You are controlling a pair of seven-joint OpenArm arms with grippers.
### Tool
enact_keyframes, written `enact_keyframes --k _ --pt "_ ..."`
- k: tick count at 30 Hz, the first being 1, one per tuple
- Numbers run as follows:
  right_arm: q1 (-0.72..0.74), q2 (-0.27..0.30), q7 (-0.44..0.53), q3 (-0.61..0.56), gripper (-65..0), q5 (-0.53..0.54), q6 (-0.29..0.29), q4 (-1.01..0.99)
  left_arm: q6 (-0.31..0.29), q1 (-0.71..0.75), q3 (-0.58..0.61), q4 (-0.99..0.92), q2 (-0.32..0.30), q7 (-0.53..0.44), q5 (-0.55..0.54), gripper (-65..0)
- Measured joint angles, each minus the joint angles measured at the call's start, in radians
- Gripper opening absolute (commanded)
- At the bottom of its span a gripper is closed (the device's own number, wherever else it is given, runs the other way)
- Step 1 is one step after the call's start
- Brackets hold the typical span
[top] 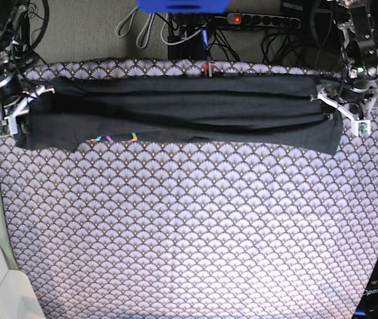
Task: Fold the T-shirt properly
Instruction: 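Grip both ends of the long grey band with both grippers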
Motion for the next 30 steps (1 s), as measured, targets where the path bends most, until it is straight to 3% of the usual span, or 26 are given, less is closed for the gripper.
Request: enact_keyframes --k 7,19,22,27,30 --pt "-0.011 -0.029 0.009 0.002 -65.0 0.000 0.000 -0.029 0.000 0.003 0.000 0.000 -0.002 -0.001 0.000 -24.2" --pt "-0.010 -0.027 0.011 0.018 -64.4 0.001 0.001 -0.110 -0.002 0.006 -0.001 0.000 -0.010 0.000 -0.001 -24.2" --pt "-0.005 -0.029 0.011 0.061 -57.9 0.000 0.000 -0.110 -0.003 0.020 0.000 0.000 -0.020 -0.009 -0.008 -24.2" --pt "-0.003 -0.029 0.009 0.076 -41.8 0.000 0.000 -0.110 -0.003 0.023 0.000 0.000 -0.024 -0.008 -0.008 -24.1" --pt "-0.003 -0.029 0.009 0.076 -37.8 0.000 0.000 -0.110 -0.003 0.023 0.000 0.000 -0.025 -0.008 -0.008 -24.1"
